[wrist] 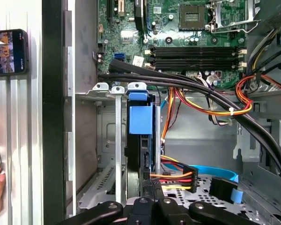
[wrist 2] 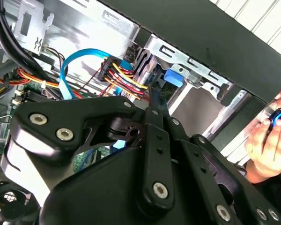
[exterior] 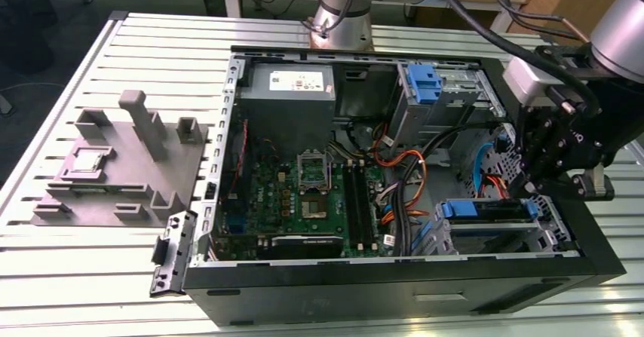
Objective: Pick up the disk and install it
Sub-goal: 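Insert the first disk wire, then insert the second disk wire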
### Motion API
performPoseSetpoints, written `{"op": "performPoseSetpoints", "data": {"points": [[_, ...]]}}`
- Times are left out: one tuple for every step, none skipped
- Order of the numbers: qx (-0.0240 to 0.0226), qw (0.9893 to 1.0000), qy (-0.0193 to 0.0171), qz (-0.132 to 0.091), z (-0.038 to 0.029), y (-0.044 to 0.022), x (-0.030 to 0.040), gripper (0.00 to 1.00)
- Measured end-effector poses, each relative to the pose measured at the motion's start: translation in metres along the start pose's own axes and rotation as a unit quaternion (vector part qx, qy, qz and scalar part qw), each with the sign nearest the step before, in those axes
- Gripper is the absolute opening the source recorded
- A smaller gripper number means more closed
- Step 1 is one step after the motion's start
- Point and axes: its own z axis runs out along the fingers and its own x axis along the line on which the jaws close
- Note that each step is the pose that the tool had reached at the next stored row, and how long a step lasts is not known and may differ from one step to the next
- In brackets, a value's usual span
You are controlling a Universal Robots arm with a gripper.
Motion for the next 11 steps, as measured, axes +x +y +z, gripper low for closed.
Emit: {"op": "performPoseSetpoints", "data": {"points": [[0.0000, 1.0000, -0.0001, 0.000, 0.0001, 0.0000, 0.0000, 0.10], [0.0000, 1.0000, -0.0002, 0.000, 0.0000, 0.0000, 0.0000, 0.10], [0.0000, 1.0000, -0.0002, 0.000, 0.0000, 0.0000, 0.0000, 0.10], [0.0000, 1.0000, 0.0000, 0.000, -0.0037, 0.0000, 0.0002, 0.10], [0.0000, 1.0000, 0.0000, 0.000, -0.0074, -0.0001, 0.0003, 0.10], [0.0000, 1.0000, 0.0000, 0.000, -0.0074, -0.0001, 0.0003, 0.10], [0.0000, 1.0000, -0.0001, 0.000, -0.0074, -0.0001, 0.0003, 0.10], [0.0000, 1.0000, 0.0000, 0.000, -0.0075, -0.0001, 0.0003, 0.10], [0.0000, 1.0000, -0.0001, 0.000, -0.0075, -0.0001, 0.0003, 0.10], [0.0000, 1.0000, -0.0001, 0.000, -0.0076, -0.0001, 0.0004, 0.10], [0.0000, 1.0000, 0.0000, 0.000, -0.0076, -0.0001, 0.0003, 0.10]]}}
